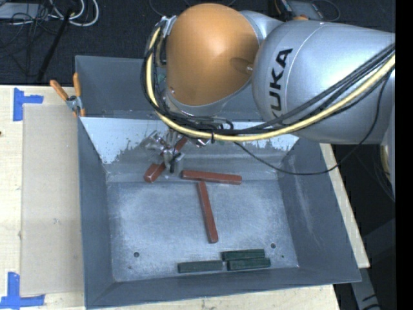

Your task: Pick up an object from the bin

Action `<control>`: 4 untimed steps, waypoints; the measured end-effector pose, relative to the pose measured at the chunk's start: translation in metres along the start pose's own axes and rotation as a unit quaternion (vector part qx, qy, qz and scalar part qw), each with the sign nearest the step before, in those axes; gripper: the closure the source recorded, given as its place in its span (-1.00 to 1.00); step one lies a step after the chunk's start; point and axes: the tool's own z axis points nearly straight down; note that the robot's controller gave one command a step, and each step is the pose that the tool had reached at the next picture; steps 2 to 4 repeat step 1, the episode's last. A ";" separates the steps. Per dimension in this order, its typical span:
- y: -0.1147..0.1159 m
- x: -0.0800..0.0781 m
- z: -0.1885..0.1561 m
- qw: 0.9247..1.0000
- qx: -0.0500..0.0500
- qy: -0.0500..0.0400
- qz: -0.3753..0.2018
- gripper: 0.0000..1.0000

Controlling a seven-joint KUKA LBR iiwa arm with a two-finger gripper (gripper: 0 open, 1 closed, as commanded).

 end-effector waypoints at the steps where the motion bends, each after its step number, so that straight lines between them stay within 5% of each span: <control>1: -0.006 0.024 0.005 0.979 -0.003 0.005 -0.205 1.00; 4: -0.006 0.024 0.005 0.979 -0.003 0.005 -0.205 1.00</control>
Offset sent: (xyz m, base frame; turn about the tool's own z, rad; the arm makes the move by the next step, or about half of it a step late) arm -0.0123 -0.0210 -0.0040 -0.4141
